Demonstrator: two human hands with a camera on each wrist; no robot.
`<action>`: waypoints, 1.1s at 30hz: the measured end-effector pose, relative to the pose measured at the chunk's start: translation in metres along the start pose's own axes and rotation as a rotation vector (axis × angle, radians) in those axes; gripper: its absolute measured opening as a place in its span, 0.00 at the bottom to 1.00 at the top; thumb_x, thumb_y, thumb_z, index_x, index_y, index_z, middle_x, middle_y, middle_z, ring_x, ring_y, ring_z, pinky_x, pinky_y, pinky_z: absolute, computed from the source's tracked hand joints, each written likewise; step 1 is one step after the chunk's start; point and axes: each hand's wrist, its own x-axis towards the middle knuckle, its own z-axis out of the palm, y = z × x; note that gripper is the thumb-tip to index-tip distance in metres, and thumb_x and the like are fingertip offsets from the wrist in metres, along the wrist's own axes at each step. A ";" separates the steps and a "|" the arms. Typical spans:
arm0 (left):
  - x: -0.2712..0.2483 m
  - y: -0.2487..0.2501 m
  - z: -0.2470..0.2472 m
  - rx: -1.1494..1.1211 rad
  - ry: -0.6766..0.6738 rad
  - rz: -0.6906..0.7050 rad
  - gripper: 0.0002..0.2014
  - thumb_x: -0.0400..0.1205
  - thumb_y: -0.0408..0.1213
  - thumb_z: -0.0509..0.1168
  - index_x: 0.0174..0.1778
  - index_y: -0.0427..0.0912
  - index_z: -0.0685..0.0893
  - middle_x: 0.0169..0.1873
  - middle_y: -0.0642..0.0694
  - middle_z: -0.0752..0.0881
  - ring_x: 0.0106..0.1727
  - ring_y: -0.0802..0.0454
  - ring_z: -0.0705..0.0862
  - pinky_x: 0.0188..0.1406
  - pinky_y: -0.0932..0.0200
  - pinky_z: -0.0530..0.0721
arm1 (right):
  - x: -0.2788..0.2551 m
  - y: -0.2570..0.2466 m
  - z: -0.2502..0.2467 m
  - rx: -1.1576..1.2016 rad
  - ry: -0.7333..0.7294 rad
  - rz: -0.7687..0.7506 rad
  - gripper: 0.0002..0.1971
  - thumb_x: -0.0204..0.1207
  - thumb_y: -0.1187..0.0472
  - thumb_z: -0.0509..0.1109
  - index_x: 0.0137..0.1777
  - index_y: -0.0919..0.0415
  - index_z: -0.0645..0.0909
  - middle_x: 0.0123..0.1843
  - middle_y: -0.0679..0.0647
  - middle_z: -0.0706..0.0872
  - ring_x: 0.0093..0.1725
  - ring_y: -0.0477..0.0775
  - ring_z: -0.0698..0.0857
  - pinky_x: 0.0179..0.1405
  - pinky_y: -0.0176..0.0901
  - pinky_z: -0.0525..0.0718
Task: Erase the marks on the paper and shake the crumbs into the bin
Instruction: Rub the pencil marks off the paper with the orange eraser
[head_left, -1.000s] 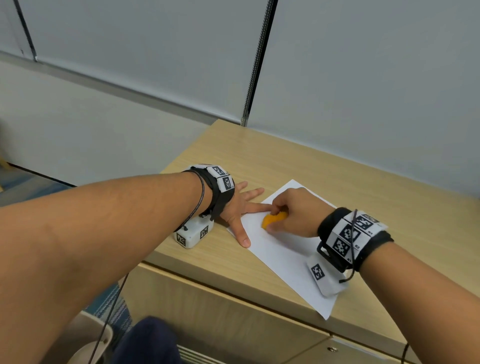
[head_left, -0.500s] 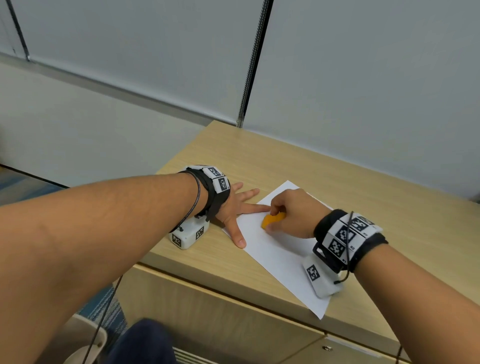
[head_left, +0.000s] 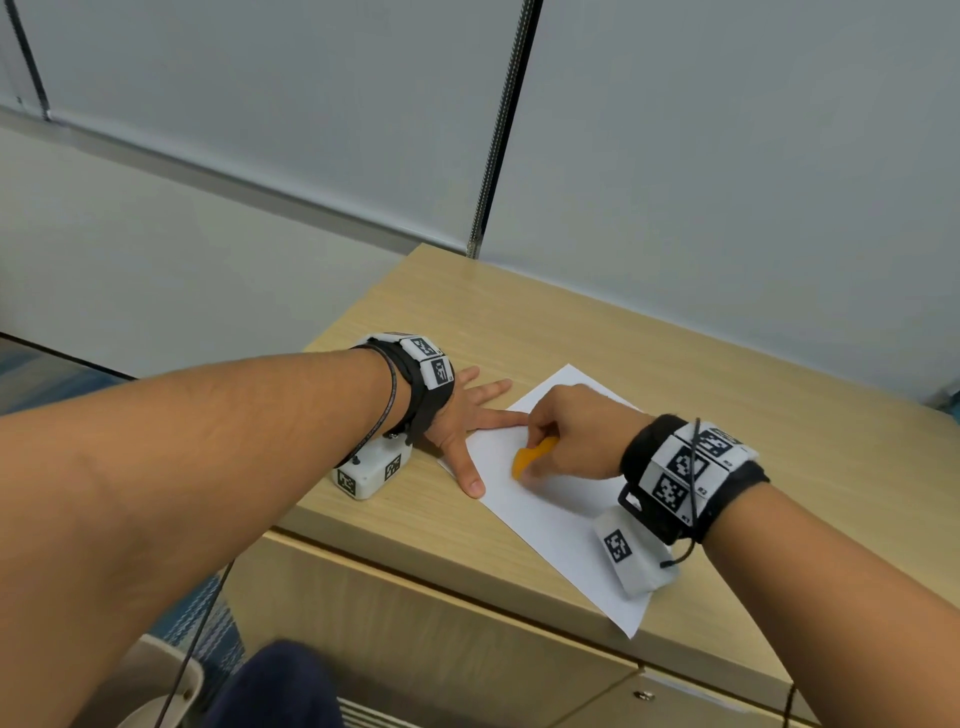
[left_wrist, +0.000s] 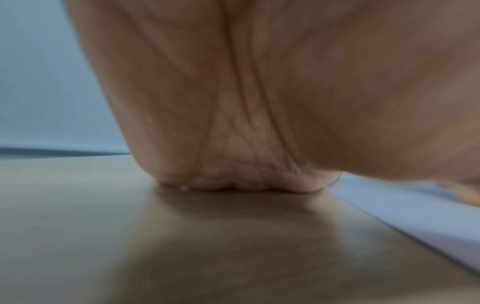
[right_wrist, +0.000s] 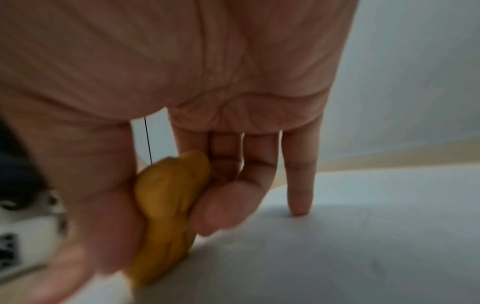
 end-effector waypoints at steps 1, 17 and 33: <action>0.000 0.000 0.000 0.003 0.000 -0.004 0.60 0.65 0.74 0.71 0.78 0.76 0.30 0.81 0.55 0.22 0.82 0.35 0.24 0.75 0.22 0.35 | -0.001 -0.001 0.000 0.015 -0.048 -0.012 0.13 0.66 0.46 0.83 0.40 0.52 0.88 0.32 0.46 0.86 0.33 0.45 0.84 0.34 0.39 0.81; -0.005 0.004 -0.001 0.003 0.012 -0.003 0.59 0.68 0.72 0.70 0.79 0.73 0.30 0.82 0.53 0.23 0.82 0.36 0.25 0.77 0.27 0.34 | 0.004 -0.006 0.000 0.037 0.013 0.030 0.13 0.67 0.46 0.84 0.44 0.51 0.88 0.37 0.48 0.88 0.39 0.48 0.87 0.42 0.44 0.86; -0.001 0.003 0.000 0.004 0.009 -0.011 0.59 0.66 0.74 0.70 0.79 0.75 0.30 0.82 0.54 0.23 0.82 0.35 0.25 0.76 0.24 0.35 | 0.001 -0.004 -0.002 -0.006 0.050 0.026 0.14 0.67 0.47 0.83 0.46 0.55 0.90 0.42 0.49 0.88 0.41 0.51 0.86 0.41 0.44 0.84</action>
